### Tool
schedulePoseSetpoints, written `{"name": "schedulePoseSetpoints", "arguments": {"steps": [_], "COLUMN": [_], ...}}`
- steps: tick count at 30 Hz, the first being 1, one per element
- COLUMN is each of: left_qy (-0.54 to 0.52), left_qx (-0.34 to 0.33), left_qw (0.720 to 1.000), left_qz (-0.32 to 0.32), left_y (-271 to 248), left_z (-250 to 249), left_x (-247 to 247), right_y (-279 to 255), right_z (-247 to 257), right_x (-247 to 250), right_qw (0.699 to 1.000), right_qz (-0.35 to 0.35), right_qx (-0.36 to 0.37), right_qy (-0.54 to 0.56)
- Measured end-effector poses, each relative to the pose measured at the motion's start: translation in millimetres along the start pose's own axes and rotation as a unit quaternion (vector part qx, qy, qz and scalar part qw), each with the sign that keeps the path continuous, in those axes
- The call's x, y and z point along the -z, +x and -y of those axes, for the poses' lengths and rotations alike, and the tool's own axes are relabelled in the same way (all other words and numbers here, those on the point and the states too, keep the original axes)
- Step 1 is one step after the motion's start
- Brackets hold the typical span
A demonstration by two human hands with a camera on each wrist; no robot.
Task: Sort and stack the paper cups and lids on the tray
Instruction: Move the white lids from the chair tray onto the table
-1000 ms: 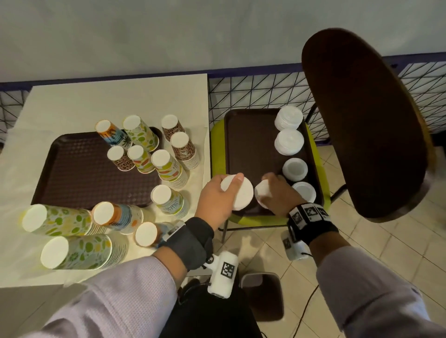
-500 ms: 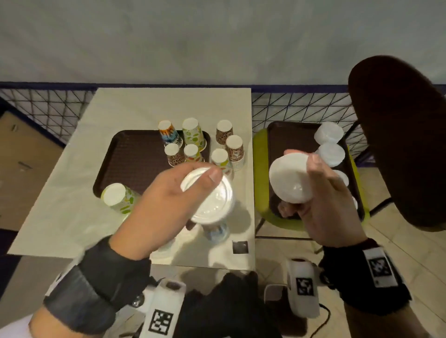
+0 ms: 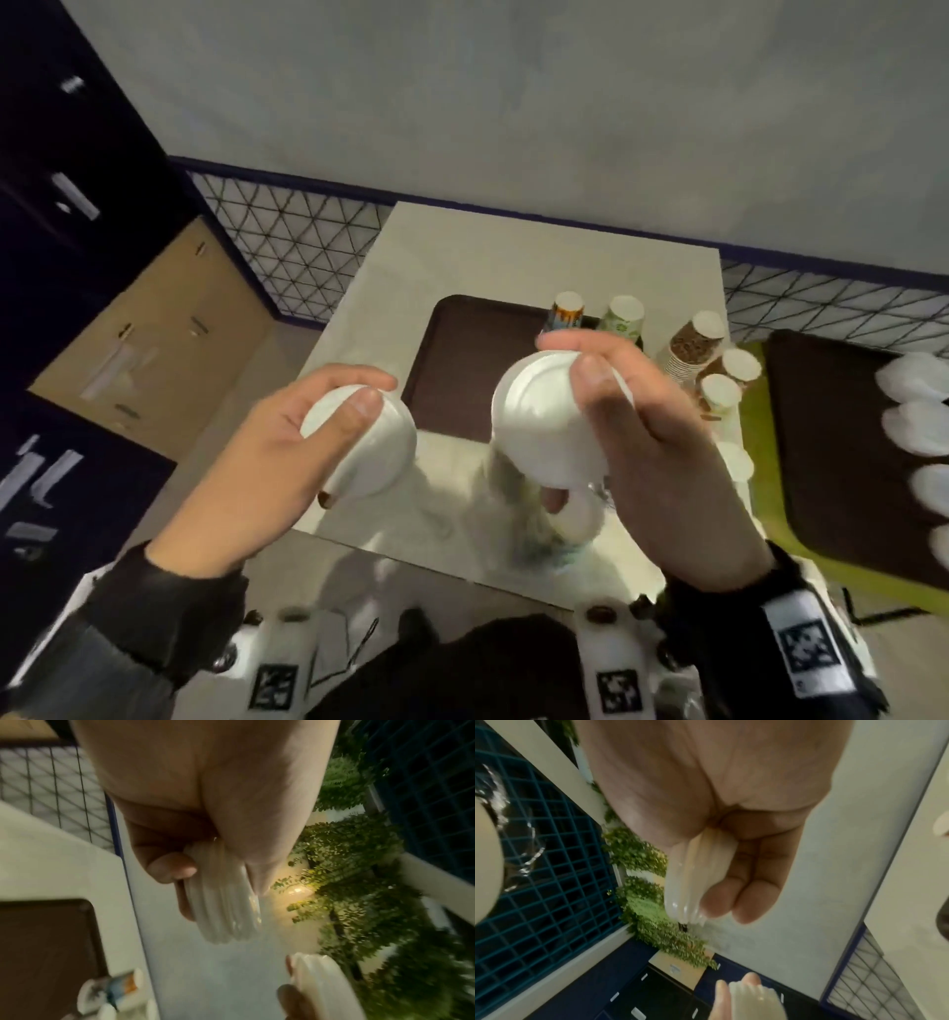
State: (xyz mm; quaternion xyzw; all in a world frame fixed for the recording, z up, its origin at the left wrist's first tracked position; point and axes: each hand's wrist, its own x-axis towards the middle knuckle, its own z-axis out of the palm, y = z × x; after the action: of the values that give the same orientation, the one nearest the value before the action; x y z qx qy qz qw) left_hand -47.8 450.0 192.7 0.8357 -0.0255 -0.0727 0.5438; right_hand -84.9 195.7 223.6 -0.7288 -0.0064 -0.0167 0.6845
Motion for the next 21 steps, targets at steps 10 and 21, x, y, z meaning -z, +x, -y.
{"name": "schedulePoseSetpoints", "arguments": {"steps": [10, 21], "left_qy": [-0.1, -0.115], "left_qx": [0.15, 0.272], "left_qw": [0.979, 0.953], "left_qz": [-0.099, -0.07], "left_y": [99.6, 211.1], "left_z": [156.9, 246.5], "left_x": [83.2, 74.9], "right_y": [143.8, 250.2], "right_z": [-69.2, -210.5], "right_x": [-171.2, -232.7], "right_qw": [0.981, 0.935], "right_qz": [0.02, -0.064], "right_qx": [-0.136, -0.341], "right_qy": [0.139, 0.076]}}
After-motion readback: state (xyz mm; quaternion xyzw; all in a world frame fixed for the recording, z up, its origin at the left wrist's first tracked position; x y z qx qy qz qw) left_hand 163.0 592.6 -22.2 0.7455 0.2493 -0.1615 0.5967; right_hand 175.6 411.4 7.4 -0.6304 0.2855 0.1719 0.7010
